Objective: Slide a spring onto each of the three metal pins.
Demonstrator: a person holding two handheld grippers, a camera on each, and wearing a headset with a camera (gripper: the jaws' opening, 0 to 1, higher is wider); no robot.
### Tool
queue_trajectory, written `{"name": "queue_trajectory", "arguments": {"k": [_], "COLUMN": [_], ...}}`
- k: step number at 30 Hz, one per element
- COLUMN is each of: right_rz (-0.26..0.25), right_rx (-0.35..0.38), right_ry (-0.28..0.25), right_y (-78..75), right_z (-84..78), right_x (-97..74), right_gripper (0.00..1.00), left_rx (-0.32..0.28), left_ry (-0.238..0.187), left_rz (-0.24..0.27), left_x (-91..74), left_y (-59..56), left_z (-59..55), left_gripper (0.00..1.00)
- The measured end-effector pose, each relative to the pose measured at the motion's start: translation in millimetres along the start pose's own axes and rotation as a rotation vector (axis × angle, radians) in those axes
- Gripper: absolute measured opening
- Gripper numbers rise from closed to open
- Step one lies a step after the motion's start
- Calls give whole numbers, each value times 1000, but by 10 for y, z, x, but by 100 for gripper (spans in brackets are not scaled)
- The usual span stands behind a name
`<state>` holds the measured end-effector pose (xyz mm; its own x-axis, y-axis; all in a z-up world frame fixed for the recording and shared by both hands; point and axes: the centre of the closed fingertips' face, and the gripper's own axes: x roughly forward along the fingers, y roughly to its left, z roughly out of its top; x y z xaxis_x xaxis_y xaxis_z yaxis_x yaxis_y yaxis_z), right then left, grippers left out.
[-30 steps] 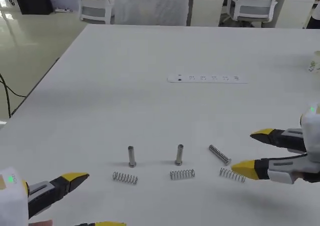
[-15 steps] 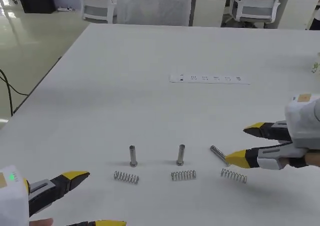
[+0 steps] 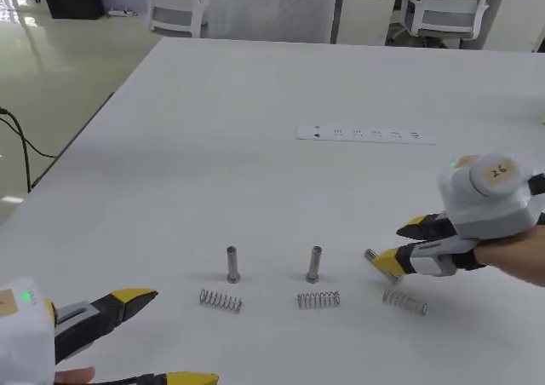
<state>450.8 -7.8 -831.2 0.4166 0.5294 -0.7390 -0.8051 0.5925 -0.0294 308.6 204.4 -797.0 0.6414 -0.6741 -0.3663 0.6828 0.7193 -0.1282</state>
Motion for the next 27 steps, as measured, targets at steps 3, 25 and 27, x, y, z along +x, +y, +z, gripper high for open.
{"name": "queue_trajectory", "arguments": {"k": [3,25,27], "right_rz": [5,-40,-39], "right_rx": [15,88,87], "right_ry": [32,198,204], "right_y": [0,-95,-93], "right_z": [-29,-141,-145], "right_x": [76,273,284], "right_gripper": [31,14,13], "left_rx": [0,-2,-2], "left_ry": [0,0,-1], "left_rz": [1,2,3], "left_x": [0,-1,-1], "left_y": [-1,3,7], "left_z": [-2,11,14], "left_gripper": [71,70,70]}}
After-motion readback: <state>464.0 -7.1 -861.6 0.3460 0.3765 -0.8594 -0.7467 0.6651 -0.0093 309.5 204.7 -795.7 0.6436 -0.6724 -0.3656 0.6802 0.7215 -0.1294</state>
